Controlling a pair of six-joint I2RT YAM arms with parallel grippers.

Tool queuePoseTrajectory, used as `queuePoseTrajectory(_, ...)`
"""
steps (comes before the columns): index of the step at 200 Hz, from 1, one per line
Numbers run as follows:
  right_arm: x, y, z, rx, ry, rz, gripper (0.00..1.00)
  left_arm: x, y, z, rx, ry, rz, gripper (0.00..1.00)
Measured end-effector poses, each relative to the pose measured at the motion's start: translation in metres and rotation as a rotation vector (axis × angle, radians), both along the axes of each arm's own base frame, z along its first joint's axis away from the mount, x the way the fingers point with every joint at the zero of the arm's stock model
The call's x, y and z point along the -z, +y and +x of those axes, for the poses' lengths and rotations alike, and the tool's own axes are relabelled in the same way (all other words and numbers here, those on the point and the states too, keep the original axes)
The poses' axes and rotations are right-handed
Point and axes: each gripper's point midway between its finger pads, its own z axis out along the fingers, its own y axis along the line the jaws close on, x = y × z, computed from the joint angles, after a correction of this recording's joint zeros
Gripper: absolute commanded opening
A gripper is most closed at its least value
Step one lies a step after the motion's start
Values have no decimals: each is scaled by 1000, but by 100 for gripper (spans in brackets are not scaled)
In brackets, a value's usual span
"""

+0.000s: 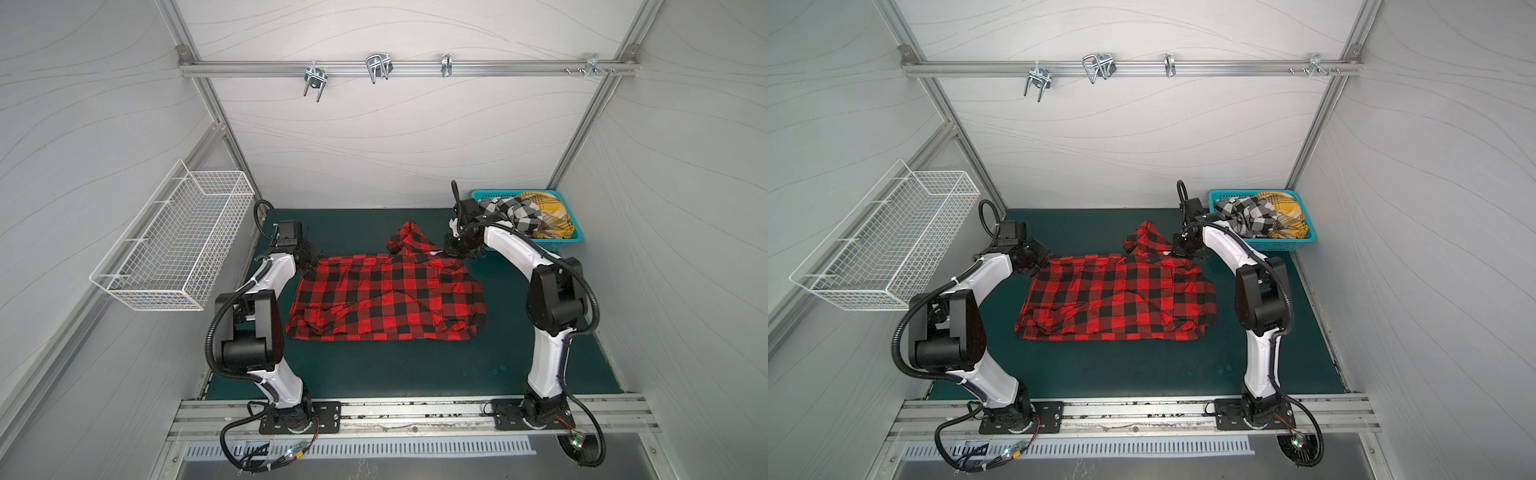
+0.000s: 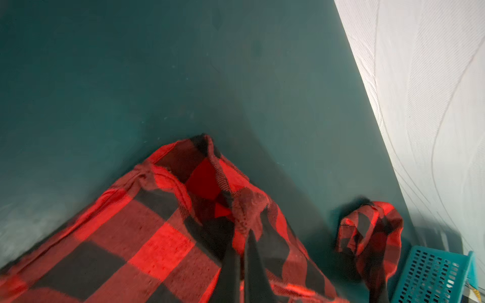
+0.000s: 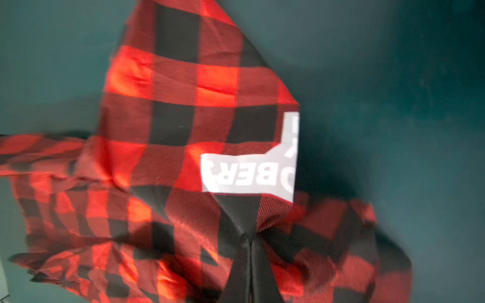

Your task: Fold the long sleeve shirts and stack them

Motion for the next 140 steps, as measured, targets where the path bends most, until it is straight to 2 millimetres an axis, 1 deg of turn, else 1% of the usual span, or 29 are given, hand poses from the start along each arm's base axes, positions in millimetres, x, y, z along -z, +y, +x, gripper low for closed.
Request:
queuePoseTrajectory(22, 8, -12, -30, 27, 31, -17, 0, 5, 6, -28, -26, 23, 11, 0)
queuePoseTrajectory(38, 17, -14, -47, 30, 52, -20, 0, 14, 8, -44, -33, 60, 16, 0)
queuePoseTrajectory(64, 43, -16, -63, 28, 100, -35, 0, 38, 7, -54, -8, 141, 23, 0)
queuePoseTrajectory(84, 59, -15, -67, 22, 129, -49, 0, 60, 7, -62, 8, 203, 25, 0)
queuePoseTrajectory(100, 66, -13, -69, 15, 141, -57, 0, 71, 7, -70, 12, 240, 29, 0)
queuePoseTrajectory(114, 68, -12, -69, 13, 142, -59, 0, 74, 8, -74, 11, 252, 31, 0)
queuePoseTrajectory(140, 67, -11, -68, 17, 140, -58, 0, 72, 8, -73, 11, 246, 32, 0)
